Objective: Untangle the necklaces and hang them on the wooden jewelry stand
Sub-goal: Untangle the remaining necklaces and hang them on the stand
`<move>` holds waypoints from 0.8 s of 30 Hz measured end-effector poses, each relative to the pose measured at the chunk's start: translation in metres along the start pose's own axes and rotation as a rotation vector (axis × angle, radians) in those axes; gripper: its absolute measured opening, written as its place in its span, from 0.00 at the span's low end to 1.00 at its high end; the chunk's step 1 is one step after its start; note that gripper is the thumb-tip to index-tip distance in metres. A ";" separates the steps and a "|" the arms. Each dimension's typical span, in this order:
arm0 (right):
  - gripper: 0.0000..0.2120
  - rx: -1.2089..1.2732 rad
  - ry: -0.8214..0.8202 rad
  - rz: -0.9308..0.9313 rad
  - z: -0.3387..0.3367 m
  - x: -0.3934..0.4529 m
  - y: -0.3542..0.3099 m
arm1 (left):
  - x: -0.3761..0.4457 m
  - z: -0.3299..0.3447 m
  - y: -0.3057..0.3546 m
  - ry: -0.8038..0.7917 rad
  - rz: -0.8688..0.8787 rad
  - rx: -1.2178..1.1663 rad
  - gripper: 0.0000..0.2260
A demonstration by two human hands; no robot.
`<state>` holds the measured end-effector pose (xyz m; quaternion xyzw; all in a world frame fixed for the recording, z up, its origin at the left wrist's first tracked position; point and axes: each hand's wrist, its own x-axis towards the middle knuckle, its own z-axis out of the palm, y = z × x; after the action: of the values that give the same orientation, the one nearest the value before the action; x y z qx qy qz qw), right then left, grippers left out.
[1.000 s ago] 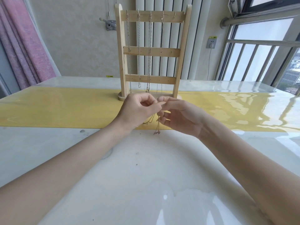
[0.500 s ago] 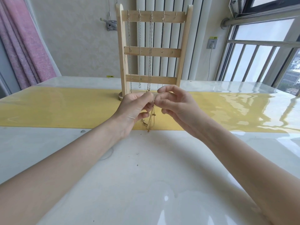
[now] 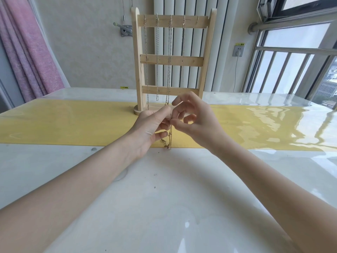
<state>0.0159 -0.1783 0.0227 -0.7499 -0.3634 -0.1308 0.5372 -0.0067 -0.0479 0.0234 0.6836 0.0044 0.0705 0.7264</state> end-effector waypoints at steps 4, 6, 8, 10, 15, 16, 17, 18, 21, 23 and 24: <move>0.16 -0.006 -0.009 0.004 0.002 -0.001 0.002 | 0.001 -0.001 -0.003 -0.013 0.031 0.047 0.12; 0.16 0.048 -0.031 0.049 -0.002 -0.001 0.002 | 0.002 -0.003 -0.005 -0.018 0.045 0.082 0.10; 0.15 0.186 -0.069 0.145 -0.007 -0.001 0.001 | 0.002 -0.005 -0.006 -0.032 0.054 0.110 0.06; 0.13 0.367 -0.089 0.255 -0.012 0.000 0.003 | 0.002 -0.006 -0.006 -0.063 0.060 0.122 0.06; 0.14 0.685 -0.065 0.436 -0.016 0.004 0.008 | 0.002 -0.005 -0.006 -0.134 0.074 0.107 0.05; 0.14 0.711 -0.070 0.452 -0.017 0.004 0.008 | 0.002 -0.005 -0.006 -0.145 0.074 0.104 0.05; 0.14 0.729 -0.072 0.465 -0.017 0.004 0.008 | 0.001 -0.005 -0.006 -0.152 0.074 0.099 0.05; 0.14 0.735 -0.067 0.472 -0.018 0.004 0.009 | 0.001 -0.005 -0.006 -0.156 0.077 0.089 0.06; 0.14 0.712 -0.034 0.469 -0.020 0.004 0.010 | 0.000 -0.007 -0.005 -0.158 0.102 0.051 0.05; 0.14 0.676 -0.026 0.459 -0.020 0.004 0.011 | -0.001 -0.007 -0.004 -0.163 0.137 0.056 0.04; 0.15 0.650 -0.028 0.454 -0.021 0.004 0.011 | -0.001 -0.007 -0.004 -0.162 0.152 0.070 0.05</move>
<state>0.0303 -0.1968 0.0255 -0.6037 -0.2179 0.1235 0.7569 -0.0077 -0.0409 0.0185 0.7104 -0.1039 0.0698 0.6926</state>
